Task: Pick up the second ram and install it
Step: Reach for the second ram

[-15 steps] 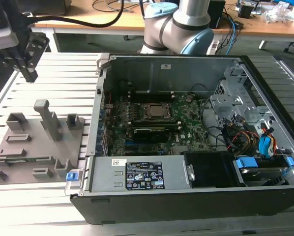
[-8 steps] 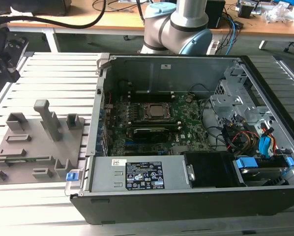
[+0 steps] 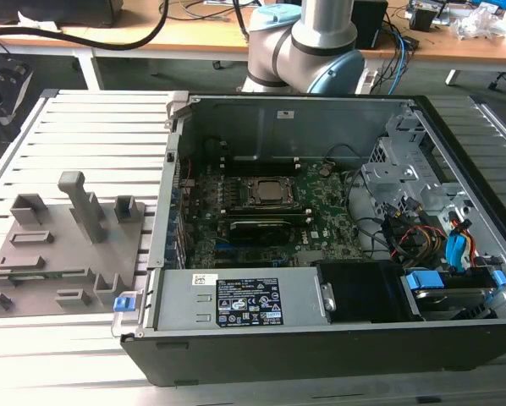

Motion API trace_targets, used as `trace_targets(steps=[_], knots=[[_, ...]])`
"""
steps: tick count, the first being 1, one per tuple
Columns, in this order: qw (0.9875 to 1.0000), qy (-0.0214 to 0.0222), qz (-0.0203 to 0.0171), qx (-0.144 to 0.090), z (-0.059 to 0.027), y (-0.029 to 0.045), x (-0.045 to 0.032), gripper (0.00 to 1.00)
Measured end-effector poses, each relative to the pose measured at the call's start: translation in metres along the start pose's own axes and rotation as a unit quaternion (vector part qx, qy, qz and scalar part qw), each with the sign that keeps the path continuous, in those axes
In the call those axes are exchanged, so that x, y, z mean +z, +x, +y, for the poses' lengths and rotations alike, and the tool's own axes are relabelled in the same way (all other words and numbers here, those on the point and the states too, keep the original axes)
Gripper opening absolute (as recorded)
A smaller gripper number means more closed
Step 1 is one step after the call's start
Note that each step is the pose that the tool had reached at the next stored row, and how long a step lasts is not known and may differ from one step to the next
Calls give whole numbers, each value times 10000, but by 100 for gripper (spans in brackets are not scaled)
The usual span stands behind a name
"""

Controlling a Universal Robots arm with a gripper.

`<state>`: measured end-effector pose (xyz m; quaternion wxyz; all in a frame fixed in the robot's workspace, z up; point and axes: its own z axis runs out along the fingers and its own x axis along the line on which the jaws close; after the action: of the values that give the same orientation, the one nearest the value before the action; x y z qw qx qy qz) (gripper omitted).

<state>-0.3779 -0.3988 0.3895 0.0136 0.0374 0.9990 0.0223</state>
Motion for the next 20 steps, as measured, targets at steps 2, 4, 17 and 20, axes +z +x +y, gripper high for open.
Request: trace_targets(steps=[2,4,17,20], knots=[[10000,0,0,0,-10,1,0,11],[10000,0,0,0,-81,2,-3,11],[10000,0,0,0,-450,-7,-16,11],[10000,0,0,0,-450,-7,-16,11]])
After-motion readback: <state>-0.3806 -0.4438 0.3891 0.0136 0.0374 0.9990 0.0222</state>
